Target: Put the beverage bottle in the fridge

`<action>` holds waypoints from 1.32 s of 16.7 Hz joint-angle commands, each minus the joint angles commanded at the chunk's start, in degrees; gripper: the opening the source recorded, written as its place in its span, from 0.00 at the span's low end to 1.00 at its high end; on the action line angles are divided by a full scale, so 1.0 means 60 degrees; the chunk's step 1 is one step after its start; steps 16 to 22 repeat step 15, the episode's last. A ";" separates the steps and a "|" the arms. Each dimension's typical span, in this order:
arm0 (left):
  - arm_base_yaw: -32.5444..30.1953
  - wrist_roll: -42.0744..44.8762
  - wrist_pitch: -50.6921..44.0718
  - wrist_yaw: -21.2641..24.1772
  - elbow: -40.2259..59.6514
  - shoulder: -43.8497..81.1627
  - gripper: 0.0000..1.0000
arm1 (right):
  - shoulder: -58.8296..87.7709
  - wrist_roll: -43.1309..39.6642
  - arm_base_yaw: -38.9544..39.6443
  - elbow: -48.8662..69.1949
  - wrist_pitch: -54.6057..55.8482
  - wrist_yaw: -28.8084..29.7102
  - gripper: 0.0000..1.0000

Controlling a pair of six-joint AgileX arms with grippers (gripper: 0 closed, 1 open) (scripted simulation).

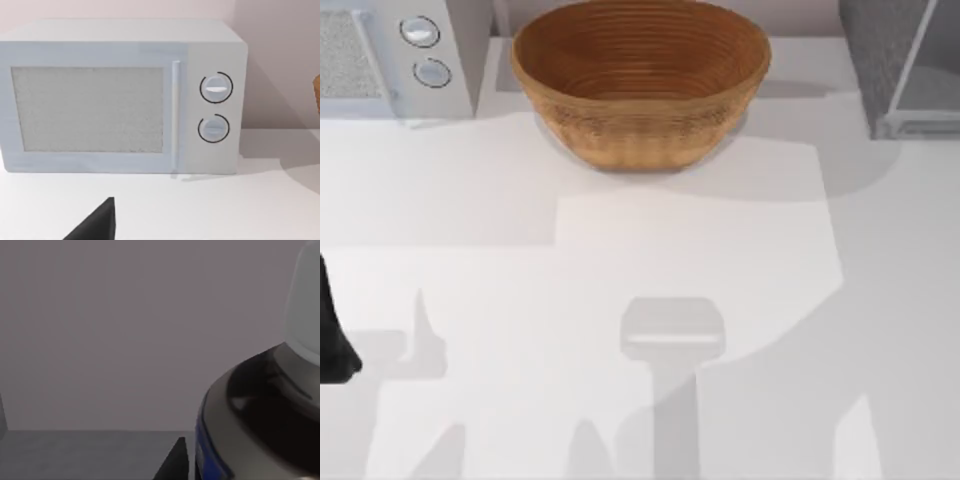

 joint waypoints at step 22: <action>0.0000 0.0000 0.0000 0.0000 0.0000 0.0000 1.00 | 0.0000 0.0000 0.0000 0.0000 0.0000 0.0000 1.00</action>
